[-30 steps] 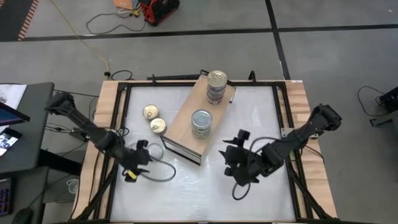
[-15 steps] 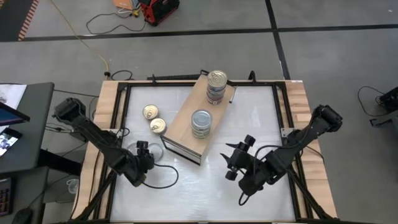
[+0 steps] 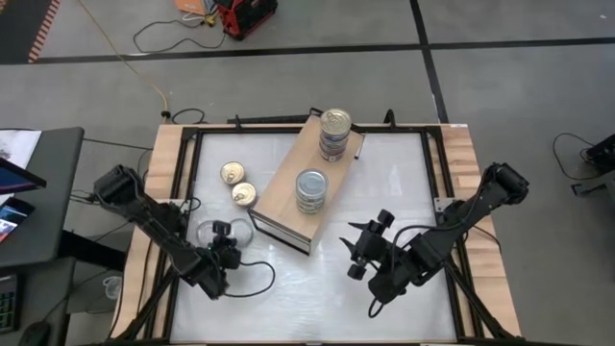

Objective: Stack canned seafood by type on shelf
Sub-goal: Stack the green tuna can on top of the other green tuna can

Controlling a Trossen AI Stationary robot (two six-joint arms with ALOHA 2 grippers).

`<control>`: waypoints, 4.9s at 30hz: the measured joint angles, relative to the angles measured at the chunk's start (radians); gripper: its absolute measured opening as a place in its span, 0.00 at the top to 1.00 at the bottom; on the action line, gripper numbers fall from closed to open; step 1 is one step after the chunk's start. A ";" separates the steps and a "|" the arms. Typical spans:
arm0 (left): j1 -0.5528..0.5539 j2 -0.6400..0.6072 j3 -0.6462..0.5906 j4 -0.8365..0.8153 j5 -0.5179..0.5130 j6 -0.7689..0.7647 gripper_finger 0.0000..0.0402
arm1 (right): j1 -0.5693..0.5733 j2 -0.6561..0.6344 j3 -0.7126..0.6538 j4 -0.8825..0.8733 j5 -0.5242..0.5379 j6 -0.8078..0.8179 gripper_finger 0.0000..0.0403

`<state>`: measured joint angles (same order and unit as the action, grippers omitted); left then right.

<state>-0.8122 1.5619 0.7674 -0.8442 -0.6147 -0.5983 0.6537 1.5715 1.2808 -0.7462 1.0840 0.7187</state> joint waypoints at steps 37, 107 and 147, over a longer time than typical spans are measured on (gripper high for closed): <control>0.072 -0.054 0.374 -0.255 0.295 0.311 0.52 | 0.005 0.021 0.000 0.033 -0.002 0.014 0.42; 0.497 -0.172 0.788 -0.055 0.510 0.552 0.68 | 0.044 0.034 0.000 -0.395 0.056 0.235 0.42; 1.166 -0.119 1.008 -0.009 1.428 0.348 0.66 | -0.175 0.021 0.135 0.694 0.041 -2.279 0.30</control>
<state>0.3538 1.4431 1.7755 -0.8533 0.8134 -0.2503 0.4786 1.5925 1.4157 -0.0524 1.1252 -1.5601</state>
